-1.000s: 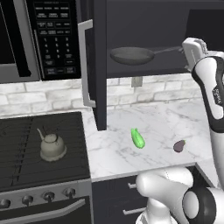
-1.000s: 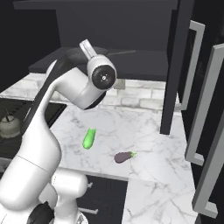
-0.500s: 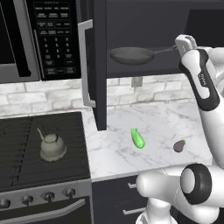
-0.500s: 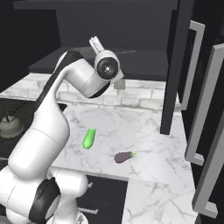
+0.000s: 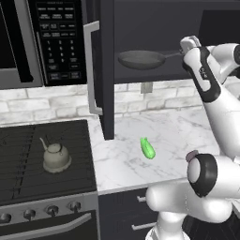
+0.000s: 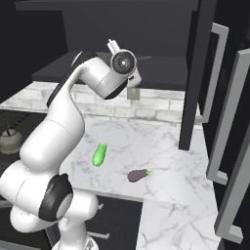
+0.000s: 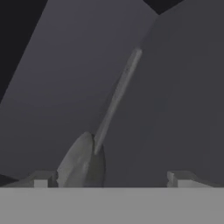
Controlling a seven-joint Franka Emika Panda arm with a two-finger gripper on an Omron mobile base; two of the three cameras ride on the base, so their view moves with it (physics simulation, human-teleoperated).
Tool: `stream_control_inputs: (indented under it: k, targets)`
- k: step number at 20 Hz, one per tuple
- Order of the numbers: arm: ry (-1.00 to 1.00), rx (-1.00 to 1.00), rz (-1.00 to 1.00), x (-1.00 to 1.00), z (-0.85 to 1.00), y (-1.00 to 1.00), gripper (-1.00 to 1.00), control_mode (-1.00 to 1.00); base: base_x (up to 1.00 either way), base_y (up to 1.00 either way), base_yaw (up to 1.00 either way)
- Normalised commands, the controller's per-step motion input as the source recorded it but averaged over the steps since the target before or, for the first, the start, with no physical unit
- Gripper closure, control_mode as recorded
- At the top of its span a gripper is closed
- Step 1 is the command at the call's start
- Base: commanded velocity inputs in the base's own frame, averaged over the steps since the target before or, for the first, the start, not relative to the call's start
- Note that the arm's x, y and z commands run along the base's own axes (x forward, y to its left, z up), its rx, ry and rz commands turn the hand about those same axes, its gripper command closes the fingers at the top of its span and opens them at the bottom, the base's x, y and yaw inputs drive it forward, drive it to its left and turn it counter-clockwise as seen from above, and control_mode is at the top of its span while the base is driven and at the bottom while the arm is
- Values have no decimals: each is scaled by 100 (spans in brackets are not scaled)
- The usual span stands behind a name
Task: Pick the pan from the cabinet and place it on the stove. Then turn on the stove burner for the pan.
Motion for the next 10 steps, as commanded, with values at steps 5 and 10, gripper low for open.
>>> stream_control_inputs:
  k: [5,10]
  targets:
    - [3,0,-3,43,-9,-21,-100,-100,0,0,0]
    - [1,0,-4,51,-22,-16,-100,-100,0,0,0]
